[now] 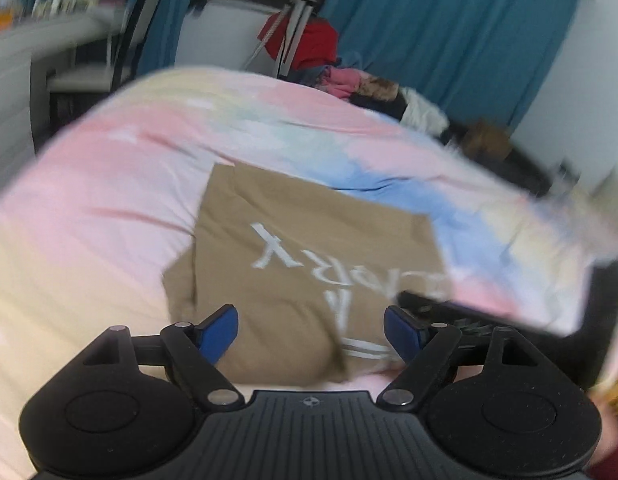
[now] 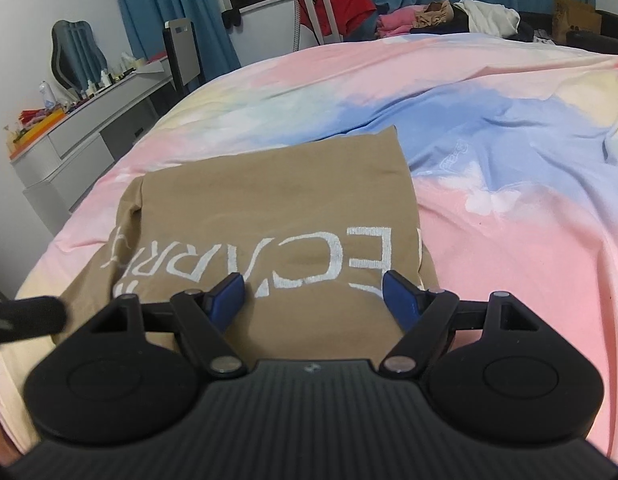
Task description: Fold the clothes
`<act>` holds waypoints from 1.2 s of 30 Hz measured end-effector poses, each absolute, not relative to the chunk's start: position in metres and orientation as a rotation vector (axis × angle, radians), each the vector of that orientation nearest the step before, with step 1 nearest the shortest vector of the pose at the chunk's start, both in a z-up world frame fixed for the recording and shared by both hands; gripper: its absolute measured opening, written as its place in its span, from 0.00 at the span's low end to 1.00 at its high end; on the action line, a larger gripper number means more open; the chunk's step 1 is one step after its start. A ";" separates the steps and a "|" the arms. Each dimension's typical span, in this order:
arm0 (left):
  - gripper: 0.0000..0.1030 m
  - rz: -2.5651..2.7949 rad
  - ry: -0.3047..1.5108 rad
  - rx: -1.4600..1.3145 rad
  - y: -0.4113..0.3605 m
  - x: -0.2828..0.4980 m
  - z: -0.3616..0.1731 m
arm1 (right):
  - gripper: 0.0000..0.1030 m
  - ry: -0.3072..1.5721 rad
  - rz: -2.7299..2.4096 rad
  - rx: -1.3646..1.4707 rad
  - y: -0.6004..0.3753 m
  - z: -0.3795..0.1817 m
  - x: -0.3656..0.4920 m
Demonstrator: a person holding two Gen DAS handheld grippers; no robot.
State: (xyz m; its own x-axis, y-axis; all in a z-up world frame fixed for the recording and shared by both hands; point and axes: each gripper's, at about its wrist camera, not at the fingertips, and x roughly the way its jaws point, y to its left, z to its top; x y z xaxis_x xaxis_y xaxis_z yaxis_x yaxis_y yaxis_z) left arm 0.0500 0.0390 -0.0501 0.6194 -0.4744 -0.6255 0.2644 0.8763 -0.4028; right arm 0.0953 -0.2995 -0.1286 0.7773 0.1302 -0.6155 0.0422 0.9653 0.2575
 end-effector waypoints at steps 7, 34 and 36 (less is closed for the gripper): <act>0.82 -0.422 0.983 -0.644 0.051 0.057 -0.098 | 0.75 0.695 0.032 0.278 -0.299 -0.126 0.096; 0.15 -0.238 0.652 -1.103 0.094 0.062 -0.099 | 0.77 0.794 0.271 1.449 -0.318 -0.187 0.075; 0.15 -0.240 0.645 -1.113 0.097 0.061 -0.099 | 0.78 0.733 0.174 1.496 -0.334 -0.189 0.070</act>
